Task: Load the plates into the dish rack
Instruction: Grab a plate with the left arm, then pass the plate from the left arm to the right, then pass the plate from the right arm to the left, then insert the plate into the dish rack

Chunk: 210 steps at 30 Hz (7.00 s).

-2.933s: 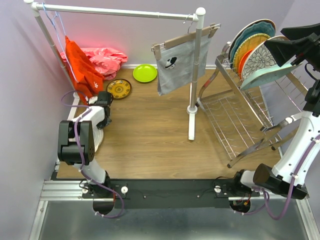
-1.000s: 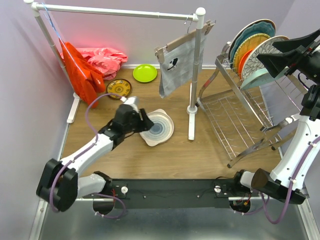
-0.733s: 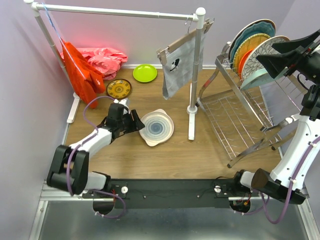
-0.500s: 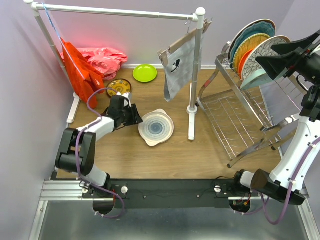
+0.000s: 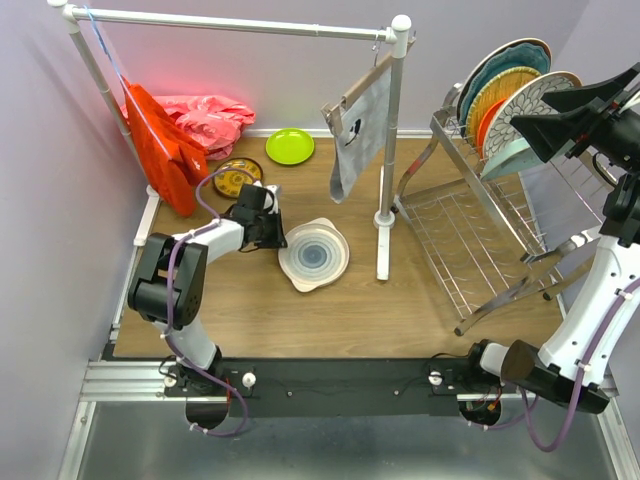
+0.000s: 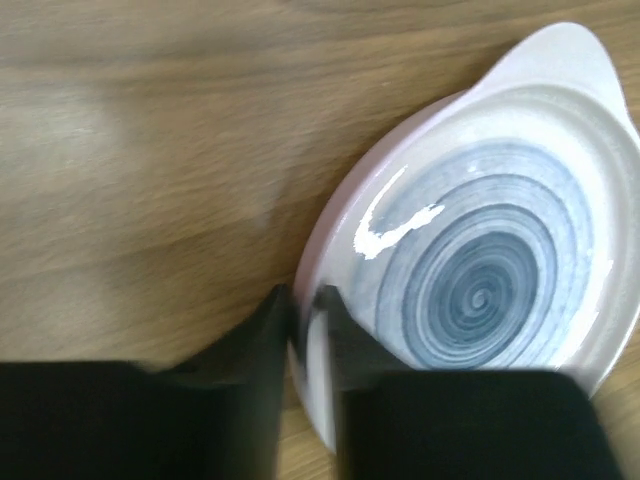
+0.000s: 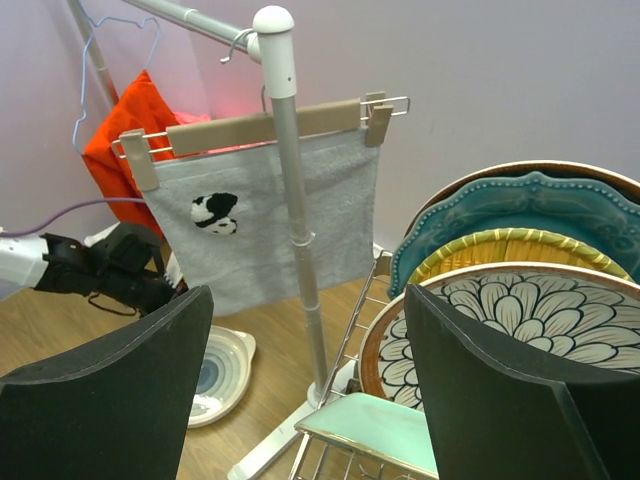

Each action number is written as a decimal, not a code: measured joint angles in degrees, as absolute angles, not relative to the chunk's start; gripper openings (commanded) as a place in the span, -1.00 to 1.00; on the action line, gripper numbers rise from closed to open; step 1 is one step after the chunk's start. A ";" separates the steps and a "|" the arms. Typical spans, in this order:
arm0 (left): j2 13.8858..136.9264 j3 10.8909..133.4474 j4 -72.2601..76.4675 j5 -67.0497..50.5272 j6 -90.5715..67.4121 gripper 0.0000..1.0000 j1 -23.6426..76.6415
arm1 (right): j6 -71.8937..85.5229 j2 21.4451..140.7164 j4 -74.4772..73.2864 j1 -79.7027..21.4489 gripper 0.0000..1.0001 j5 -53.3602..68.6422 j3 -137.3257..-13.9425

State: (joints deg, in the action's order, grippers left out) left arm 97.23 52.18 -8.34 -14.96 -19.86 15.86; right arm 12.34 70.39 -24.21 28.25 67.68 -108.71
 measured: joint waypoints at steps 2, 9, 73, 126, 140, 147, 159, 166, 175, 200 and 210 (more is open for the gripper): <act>97.84 53.47 -8.67 -14.04 -19.07 -1.00 17.26 | 12.34 70.65 -24.45 28.25 0.71 67.46 -108.77; 93.56 49.69 -9.10 -13.58 -19.29 -1.00 19.22 | 12.32 70.91 -25.74 28.25 0.71 67.42 -109.75; 81.32 109.51 -38.44 8.23 -37.78 -1.00 46.59 | 20.84 81.10 -52.66 -4.64 0.22 56.73 -120.38; 71.59 97.56 -15.86 -24.80 -36.27 -1.00 43.81 | 30.41 68.99 -23.14 -6.74 -0.49 64.93 -105.45; 76.07 106.02 -24.58 -14.90 -30.28 -1.00 48.56 | 23.46 66.78 -21.47 -5.65 0.57 58.17 -102.08; 77.80 106.45 -28.64 -11.53 -23.73 -1.00 50.09 | 22.37 67.72 -23.31 -6.63 1.00 58.13 -109.78; 77.49 104.71 -29.21 -7.64 -21.15 -1.00 52.34 | 11.60 69.14 -26.59 -6.26 1.00 33.74 -125.80; 82.19 113.23 -27.55 -7.51 -19.49 -1.00 58.30 | 10.09 69.36 -20.95 -6.24 1.00 9.17 -127.11; 92.92 126.37 -21.04 -5.26 -13.72 -1.00 63.70 | 9.78 68.07 -9.80 -6.15 1.00 -6.28 -125.89; 115.46 140.27 2.42 6.87 2.68 -1.00 70.02 | 10.92 66.92 -6.96 -6.15 1.00 -10.07 -124.22; 121.62 143.35 11.64 7.77 9.28 -1.00 70.30 | 12.45 64.93 -6.92 -6.15 1.00 -10.04 -120.11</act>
